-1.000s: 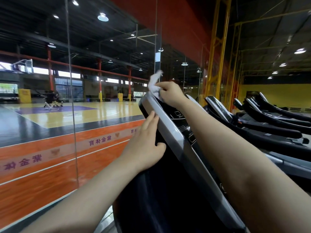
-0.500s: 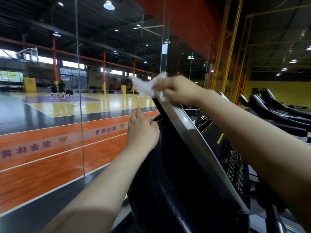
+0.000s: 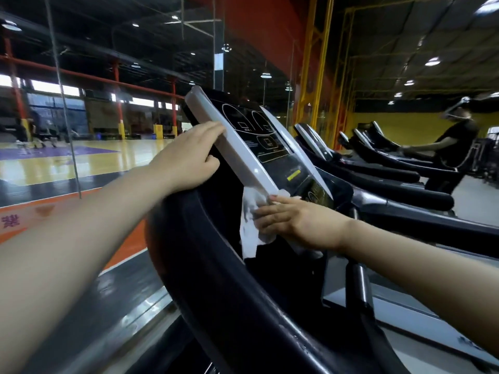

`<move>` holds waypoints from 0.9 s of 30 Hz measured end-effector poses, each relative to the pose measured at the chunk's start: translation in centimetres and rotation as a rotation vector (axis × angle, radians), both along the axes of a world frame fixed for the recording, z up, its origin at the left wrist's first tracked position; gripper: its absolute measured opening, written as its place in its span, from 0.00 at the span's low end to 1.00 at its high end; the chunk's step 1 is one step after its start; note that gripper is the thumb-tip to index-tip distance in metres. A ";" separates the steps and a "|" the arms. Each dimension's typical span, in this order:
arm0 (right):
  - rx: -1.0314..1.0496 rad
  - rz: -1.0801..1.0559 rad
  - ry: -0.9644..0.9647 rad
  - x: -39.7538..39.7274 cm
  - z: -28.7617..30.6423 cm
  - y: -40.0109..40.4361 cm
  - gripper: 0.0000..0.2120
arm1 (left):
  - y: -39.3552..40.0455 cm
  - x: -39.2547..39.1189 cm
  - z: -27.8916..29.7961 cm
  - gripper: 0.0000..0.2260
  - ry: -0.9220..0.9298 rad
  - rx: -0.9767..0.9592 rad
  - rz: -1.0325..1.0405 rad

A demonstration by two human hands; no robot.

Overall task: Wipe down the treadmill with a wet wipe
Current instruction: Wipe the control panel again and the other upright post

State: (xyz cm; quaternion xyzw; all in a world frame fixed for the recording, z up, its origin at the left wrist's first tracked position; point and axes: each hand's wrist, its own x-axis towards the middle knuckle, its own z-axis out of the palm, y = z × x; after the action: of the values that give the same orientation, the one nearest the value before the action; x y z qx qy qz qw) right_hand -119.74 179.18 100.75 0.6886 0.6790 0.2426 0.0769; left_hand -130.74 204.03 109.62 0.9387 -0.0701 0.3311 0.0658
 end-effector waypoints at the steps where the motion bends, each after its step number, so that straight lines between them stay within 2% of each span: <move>1: -0.026 -0.023 0.034 -0.2 -1.0 -1.3 0.20 | -0.6 -0.3 0.0 0.29 0.041 0.034 -0.014; 4: -0.106 -0.081 0.127 -0.9 -3.0 -4.4 0.19 | -2.5 -0.8 -0.2 0.29 0.155 0.087 -0.056; 8: -0.098 -0.070 0.161 -2.2 -5.2 -7.4 0.12 | -5.6 -1.0 -0.7 0.30 0.251 0.189 -0.077; 13: 0.276 -0.258 0.532 -3.2 -7.7 -14.2 0.15 | -9.6 -1.2 -0.9 0.29 0.317 0.270 -0.114; 17: 0.291 -0.350 0.754 -3.7 -10.7 -17.1 0.29 | -12.4 -0.4 -1.2 0.29 0.369 0.321 -0.127; 19: 0.314 -0.400 0.769 -2.3 -10.9 -17.4 0.29 | -13.5 0.5 -1.9 0.30 0.409 0.357 -0.124; 21: 0.423 -0.533 0.794 -0.3 -10.8 -17.8 0.26 | -14.3 1.2 -2.7 0.30 0.461 0.390 -0.106; 24: 0.603 -0.569 0.762 0.3 -11.7 -16.5 0.21 | -15.1 1.6 -3.6 0.29 0.510 0.435 -0.062; 26: 0.759 -0.680 0.788 -0.8 -13.0 -15.4 0.24 | -15.6 1.6 -4.0 0.28 0.527 0.446 -0.053; 27: 0.857 -0.749 0.860 -1.6 -13.6 -15.1 0.25 | -15.8 1.6 -4.2 0.29 0.531 0.457 -0.050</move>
State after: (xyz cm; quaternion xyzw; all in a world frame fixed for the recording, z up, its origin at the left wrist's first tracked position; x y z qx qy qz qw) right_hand -121.34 164.05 87.13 0.8799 0.2116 0.1523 -0.3972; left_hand -129.10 188.26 105.37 0.9805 -0.1461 0.0492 -0.1221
